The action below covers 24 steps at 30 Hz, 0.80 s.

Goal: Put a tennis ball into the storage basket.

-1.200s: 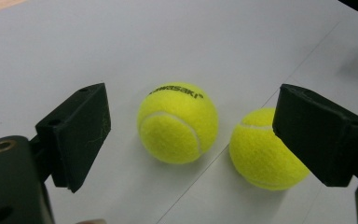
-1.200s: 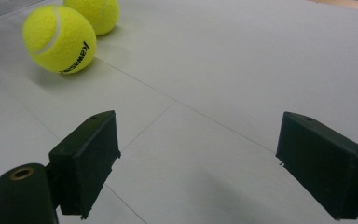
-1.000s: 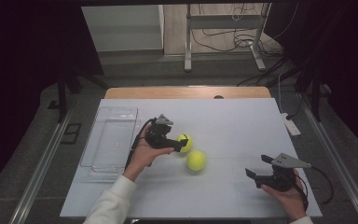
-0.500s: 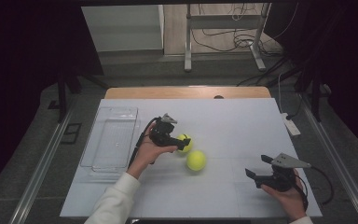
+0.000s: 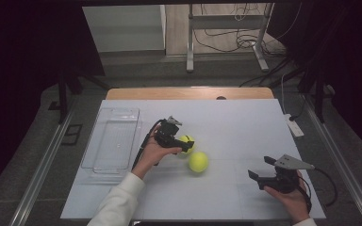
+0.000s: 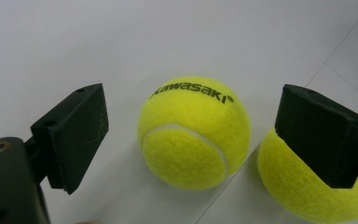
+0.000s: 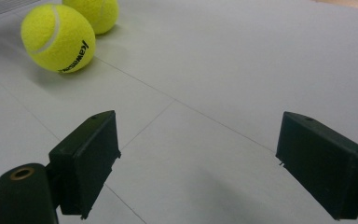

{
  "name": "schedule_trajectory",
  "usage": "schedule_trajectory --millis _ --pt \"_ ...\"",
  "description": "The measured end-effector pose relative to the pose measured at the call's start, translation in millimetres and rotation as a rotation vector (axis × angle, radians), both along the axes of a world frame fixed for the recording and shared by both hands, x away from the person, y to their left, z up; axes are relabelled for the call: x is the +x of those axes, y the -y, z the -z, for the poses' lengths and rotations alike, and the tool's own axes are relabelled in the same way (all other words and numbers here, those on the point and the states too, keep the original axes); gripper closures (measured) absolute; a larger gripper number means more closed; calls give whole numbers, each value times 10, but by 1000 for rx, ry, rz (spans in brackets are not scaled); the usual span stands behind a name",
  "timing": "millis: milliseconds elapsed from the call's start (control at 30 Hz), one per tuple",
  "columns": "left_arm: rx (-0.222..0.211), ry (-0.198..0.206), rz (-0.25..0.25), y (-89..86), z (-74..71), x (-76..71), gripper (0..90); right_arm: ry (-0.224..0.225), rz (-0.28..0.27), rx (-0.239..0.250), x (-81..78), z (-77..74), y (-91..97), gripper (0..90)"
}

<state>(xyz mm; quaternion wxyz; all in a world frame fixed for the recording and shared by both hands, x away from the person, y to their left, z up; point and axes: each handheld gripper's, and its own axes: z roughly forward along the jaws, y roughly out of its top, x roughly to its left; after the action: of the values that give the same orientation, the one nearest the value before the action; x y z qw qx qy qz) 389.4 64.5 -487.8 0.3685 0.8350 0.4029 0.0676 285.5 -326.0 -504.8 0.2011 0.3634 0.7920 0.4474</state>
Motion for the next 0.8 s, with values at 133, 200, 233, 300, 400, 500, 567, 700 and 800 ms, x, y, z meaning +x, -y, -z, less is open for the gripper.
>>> schedule_trajectory --millis 133,200,233,300,400,500,567,700,800 --pt "1 -6 -6 7 18 20 108 -1 -1 1 2 4 -1 130" --pt "4 -10 -5 11 32 31 108 -1 -1 1 2 4 -2 131" --pt "7 -14 -6 16 42 34 108 -1 -1 1 2 4 -2 130" --pt "17 -18 2 30 66 45 108 -1 -1 1 2 5 -3 130" --pt "21 -25 1 53 91 54 108 -2 -1 1 3 6 -2 130" --pt "30 -28 -3 69 115 61 118 -2 1 -2 1 4 -1 130" --pt "34 -33 -1 75 130 69 119 -1 0 -1 1 6 -1 130" --pt "38 -47 4 78 156 83 149 -1 0 -1 2 7 -1 131" --pt "25 -61 19 75 163 87 204 -1 2 -4 2 6 0 130"
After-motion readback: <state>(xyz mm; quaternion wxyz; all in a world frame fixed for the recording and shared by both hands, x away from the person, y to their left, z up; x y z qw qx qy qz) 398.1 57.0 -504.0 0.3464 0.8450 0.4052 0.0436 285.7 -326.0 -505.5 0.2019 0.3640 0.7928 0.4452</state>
